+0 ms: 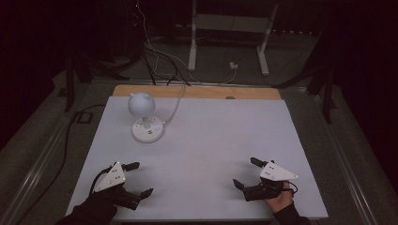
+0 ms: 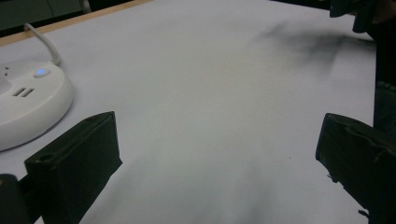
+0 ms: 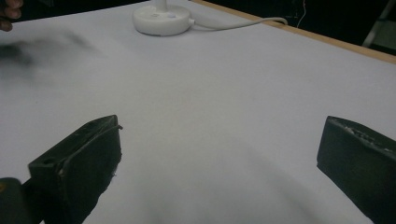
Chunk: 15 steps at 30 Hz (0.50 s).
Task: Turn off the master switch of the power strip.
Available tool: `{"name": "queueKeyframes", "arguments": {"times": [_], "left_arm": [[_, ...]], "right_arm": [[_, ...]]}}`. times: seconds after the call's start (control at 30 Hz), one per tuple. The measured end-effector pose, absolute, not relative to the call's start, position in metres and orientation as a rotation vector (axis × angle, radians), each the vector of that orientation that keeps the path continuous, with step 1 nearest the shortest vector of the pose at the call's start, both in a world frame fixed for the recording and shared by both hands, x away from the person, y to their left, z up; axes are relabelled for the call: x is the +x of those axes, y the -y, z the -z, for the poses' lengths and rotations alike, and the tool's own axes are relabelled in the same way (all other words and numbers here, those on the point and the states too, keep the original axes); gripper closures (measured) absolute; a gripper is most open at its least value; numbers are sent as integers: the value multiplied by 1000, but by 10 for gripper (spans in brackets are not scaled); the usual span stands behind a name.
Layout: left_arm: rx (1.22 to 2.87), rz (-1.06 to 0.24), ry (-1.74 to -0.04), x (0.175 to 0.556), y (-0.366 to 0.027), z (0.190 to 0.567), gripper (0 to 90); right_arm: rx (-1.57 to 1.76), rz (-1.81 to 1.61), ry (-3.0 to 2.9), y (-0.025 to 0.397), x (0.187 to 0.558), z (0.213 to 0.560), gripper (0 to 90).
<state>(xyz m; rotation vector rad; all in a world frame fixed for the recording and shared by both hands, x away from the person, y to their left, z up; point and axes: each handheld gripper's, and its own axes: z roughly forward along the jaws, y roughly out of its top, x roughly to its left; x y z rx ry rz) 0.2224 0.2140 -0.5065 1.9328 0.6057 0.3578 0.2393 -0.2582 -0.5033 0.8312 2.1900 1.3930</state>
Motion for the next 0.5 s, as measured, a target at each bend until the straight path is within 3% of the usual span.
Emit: {"name": "queueKeyframes", "arguments": {"times": [0.5], "left_arm": [[1957,-345,-603,221,-213,505,3]], "right_arm": [[813,-1394,-2188,255,237,501,0]]}}
